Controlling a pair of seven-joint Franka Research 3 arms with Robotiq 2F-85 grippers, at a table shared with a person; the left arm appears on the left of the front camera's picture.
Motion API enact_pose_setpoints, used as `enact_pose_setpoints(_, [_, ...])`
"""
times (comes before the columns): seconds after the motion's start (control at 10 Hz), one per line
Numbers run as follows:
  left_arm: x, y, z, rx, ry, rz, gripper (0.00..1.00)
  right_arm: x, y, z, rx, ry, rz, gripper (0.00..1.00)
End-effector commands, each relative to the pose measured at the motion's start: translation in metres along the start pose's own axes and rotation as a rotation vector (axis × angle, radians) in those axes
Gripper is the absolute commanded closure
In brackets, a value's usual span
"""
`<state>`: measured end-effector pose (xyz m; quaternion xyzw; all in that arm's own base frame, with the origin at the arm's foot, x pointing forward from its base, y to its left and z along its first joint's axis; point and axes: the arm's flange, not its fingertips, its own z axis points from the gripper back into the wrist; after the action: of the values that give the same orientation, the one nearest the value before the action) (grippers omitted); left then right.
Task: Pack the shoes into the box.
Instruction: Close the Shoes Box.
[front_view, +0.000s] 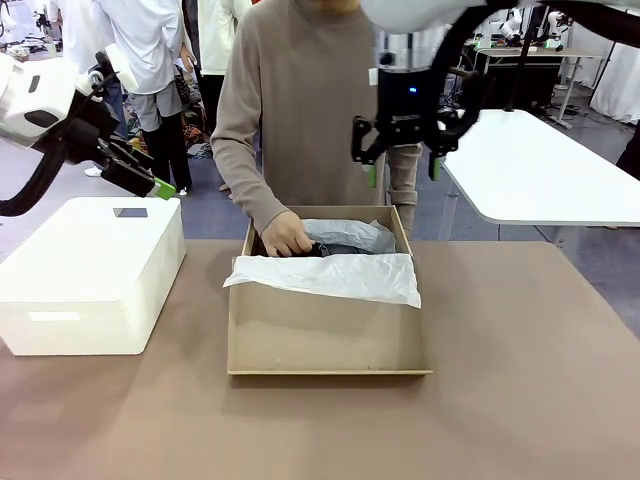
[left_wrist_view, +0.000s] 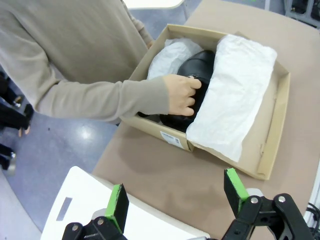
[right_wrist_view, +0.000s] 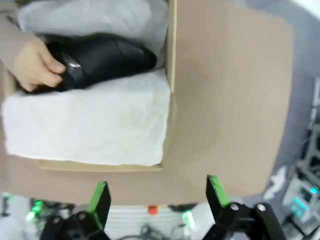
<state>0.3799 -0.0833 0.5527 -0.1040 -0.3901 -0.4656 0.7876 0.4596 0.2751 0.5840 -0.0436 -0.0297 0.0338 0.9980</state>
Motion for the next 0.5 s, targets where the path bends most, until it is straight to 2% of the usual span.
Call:
enact_pose_setpoints(0.0, [0.0,0.0,0.0,-0.004,-0.014,0.002,0.0,-0.022,-0.038,-0.02,0.05,-0.068,0.221,0.0])
enact_pose_setpoints(0.2, [0.0,0.0,0.0,-0.004,-0.014,0.002,0.0,-0.035,-0.067,-0.027,0.073,-0.154,0.349,0.0])
enact_pose_setpoints(0.4, [0.0,0.0,0.0,-0.004,-0.014,0.002,0.0,-0.043,-0.087,-0.032,0.113,-0.18,0.387,0.0])
